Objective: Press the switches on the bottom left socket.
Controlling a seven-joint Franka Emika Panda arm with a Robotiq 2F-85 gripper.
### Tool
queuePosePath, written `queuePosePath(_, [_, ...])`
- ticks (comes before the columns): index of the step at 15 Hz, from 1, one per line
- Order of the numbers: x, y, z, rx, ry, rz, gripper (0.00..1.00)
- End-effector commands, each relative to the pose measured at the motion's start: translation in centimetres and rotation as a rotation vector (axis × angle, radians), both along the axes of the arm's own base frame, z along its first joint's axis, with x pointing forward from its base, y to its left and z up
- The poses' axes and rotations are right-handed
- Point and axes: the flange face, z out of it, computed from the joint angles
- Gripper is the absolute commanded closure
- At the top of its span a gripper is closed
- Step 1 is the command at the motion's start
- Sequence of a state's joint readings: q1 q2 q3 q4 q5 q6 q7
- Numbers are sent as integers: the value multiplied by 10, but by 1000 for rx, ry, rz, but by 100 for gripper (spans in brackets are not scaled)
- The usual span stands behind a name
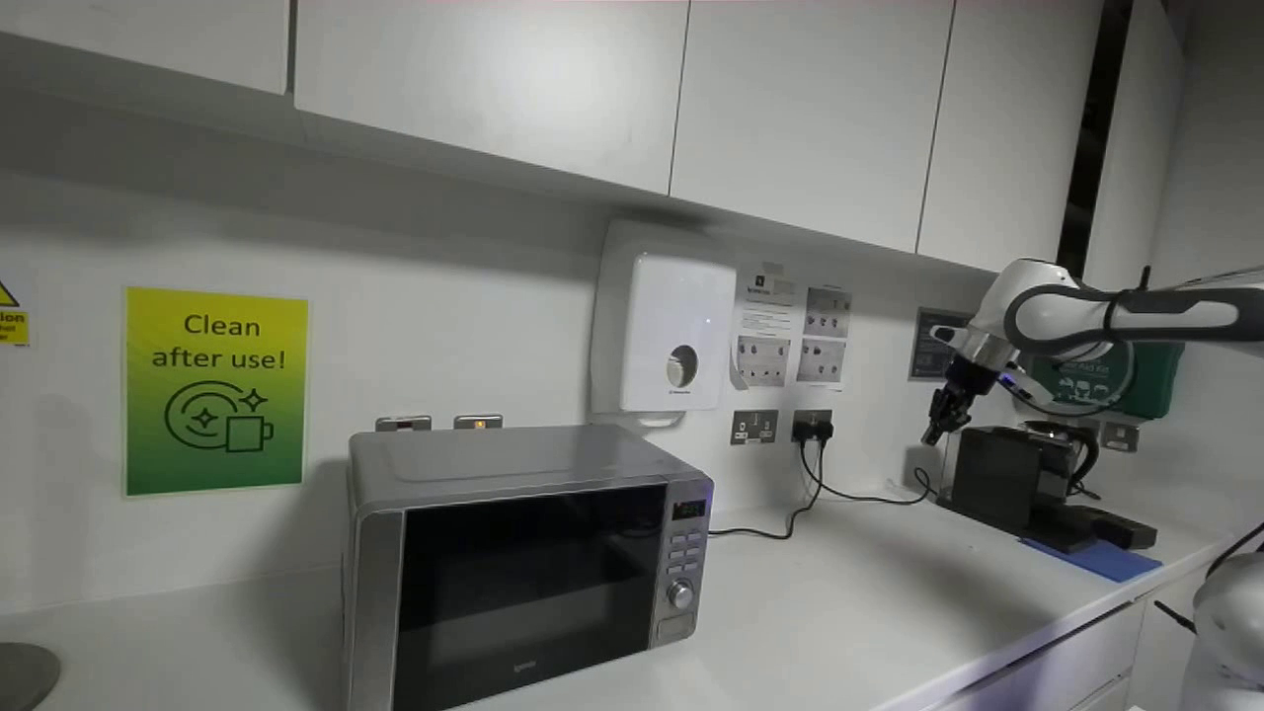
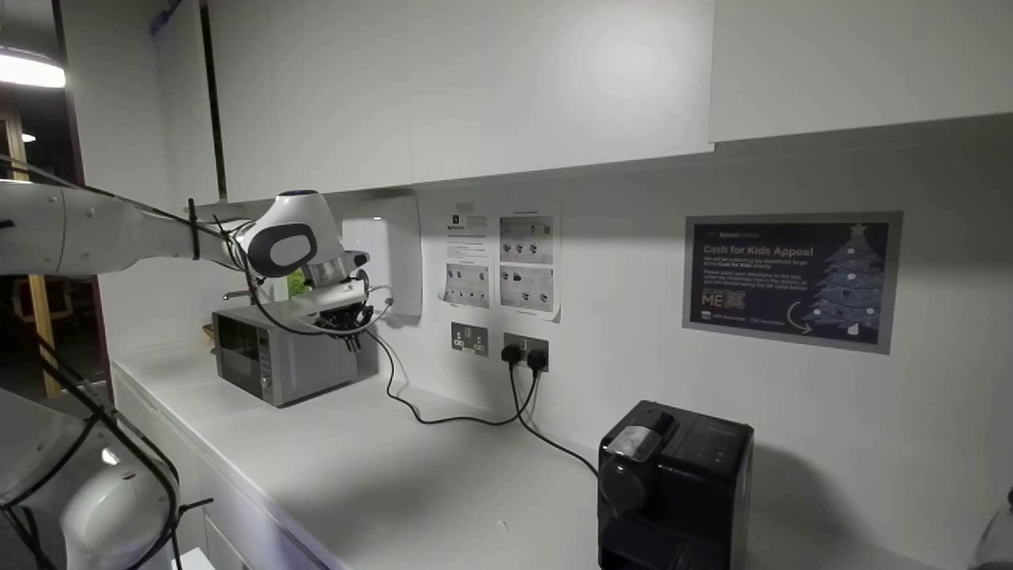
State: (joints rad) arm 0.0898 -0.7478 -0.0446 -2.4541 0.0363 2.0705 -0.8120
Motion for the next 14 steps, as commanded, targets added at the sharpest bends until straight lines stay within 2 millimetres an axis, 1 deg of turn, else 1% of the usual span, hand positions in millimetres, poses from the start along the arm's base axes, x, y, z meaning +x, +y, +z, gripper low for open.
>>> queuePosePath(1, [-23, -7, 18, 4, -8, -168, 100])
queuePosePath(4, [-31, -10, 23, -3, 41, -257, 100])
queuePosePath(6, [-32, -9, 24, 6, 64, -307, 100])
queuePosePath(10, [-24, -3, 22, 78, 45, -390, 100])
queuePosePath(14, [-17, 1, 24, 169, -16, -508, 100])
